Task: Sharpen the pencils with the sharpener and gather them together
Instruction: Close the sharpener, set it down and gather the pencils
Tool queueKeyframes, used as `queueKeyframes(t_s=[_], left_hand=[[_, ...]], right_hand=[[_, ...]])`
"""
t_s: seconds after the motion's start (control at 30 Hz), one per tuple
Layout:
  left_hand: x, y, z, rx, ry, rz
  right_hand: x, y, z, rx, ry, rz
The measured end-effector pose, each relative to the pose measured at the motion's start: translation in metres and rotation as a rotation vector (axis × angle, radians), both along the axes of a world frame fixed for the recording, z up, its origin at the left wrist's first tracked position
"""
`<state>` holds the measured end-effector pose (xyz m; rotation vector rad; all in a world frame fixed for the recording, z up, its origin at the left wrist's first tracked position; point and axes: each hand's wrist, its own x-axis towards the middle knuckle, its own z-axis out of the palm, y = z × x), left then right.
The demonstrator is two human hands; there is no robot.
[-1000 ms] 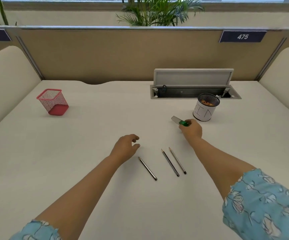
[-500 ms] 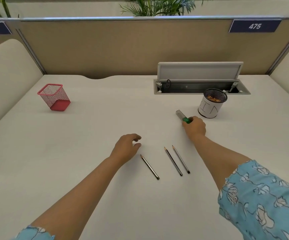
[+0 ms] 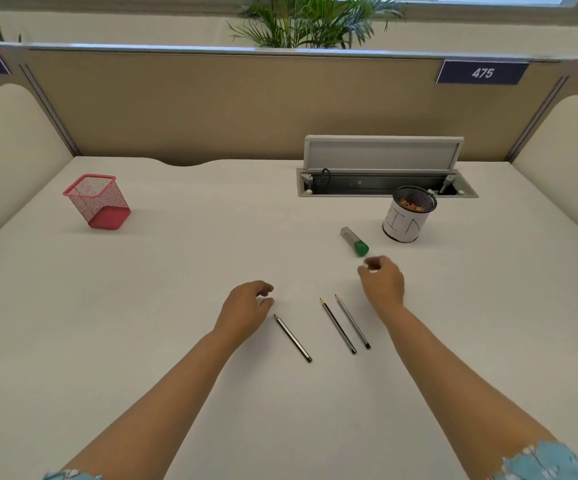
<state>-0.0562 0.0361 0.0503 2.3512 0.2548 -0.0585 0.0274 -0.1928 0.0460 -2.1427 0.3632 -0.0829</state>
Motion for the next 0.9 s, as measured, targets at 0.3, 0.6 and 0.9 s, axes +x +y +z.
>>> queueKeyframes(t_s=[0.3,0.6,0.9], left_hand=[[-0.013,-0.010,-0.007,-0.083,-0.024,0.047],[-0.041,0.004,-0.041,0.214,-0.211,0.022],[-0.038,0.003,-0.046,0.379,-0.101,0.038]], right_hand=[[-0.050,0.003,-0.006,-0.334,0.254,0.219],[-0.058,0.008,-0.005,-0.445,0.219,0.235],[-0.061,0.015,0.003,-0.011,0.134,0.169]])
